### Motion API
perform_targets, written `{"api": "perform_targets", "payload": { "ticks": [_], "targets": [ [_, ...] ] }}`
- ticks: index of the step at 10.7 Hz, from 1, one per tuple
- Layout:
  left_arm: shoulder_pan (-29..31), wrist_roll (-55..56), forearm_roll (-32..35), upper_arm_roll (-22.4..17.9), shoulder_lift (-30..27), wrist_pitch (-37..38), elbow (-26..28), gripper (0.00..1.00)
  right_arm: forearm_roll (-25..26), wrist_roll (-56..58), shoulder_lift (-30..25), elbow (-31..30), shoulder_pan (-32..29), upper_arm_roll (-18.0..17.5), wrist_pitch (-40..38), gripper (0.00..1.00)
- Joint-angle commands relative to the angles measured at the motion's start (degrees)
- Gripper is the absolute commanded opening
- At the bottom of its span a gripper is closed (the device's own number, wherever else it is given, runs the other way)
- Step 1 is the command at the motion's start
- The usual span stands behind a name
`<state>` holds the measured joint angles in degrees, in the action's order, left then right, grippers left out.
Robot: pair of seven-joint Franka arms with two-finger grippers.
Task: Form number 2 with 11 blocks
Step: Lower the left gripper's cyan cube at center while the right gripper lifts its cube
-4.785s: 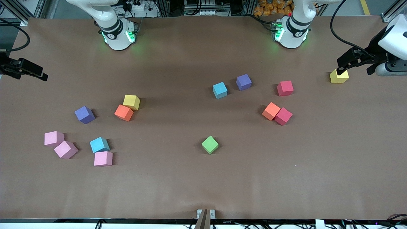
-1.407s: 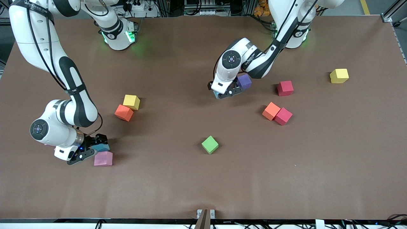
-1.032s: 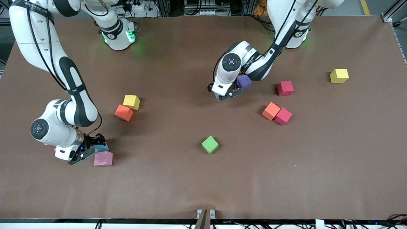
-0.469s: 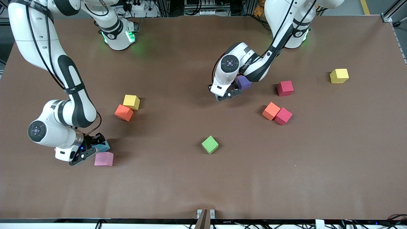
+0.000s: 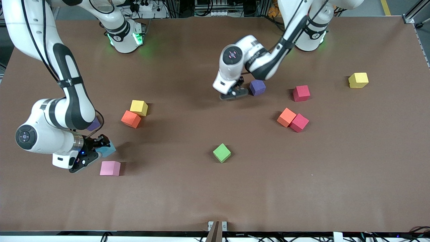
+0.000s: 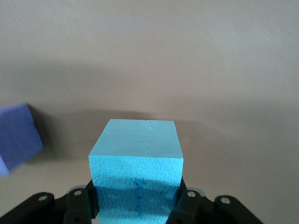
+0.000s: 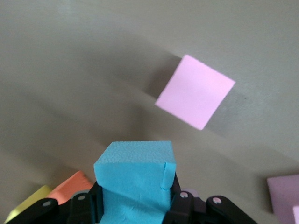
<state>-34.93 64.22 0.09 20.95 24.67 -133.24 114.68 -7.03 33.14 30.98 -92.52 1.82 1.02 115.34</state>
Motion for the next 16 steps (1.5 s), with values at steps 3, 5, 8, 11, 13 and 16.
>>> {"api": "perform_targets", "payload": {
  "ticks": [3,5,8,11,13,16],
  "targets": [
    [-4.1,0.6,1.4,5.7,1.0,1.5,0.7,0.17,-2.5,-11.2,-6.4,-2.0,3.4,-1.7,-7.5,0.25],
    [-5.8,-0.1,1.6,5.7,2.6,1.5,0.7,0.17,-3.1,-16.4,-8.4,-4.5,4.5,-3.2,-7.4,0.26],
    [-7.2,-1.6,1.6,5.8,4.7,1.1,0.1,0.17,-3.2,-24.0,-10.9,-7.1,7.3,-3.7,-7.4,0.26],
    [-7.2,-0.2,0.5,5.8,5.9,-1.0,0.1,0.17,-3.2,-30.8,-13.6,-10.1,10.4,-3.7,-7.0,0.25],
    [-7.3,1.8,-0.5,5.7,7.5,-4.6,0.1,0.18,-3.2,-34.4,-15.8,-13.1,12.8,-3.7,-5.6,0.25],
    [-7.2,3.6,-0.6,5.7,7.9,-5.0,0.2,0.46,-3.2,-35.5,-19.7,-22.1,17.7,-3.7,2.7,0.25]
  ]
}}
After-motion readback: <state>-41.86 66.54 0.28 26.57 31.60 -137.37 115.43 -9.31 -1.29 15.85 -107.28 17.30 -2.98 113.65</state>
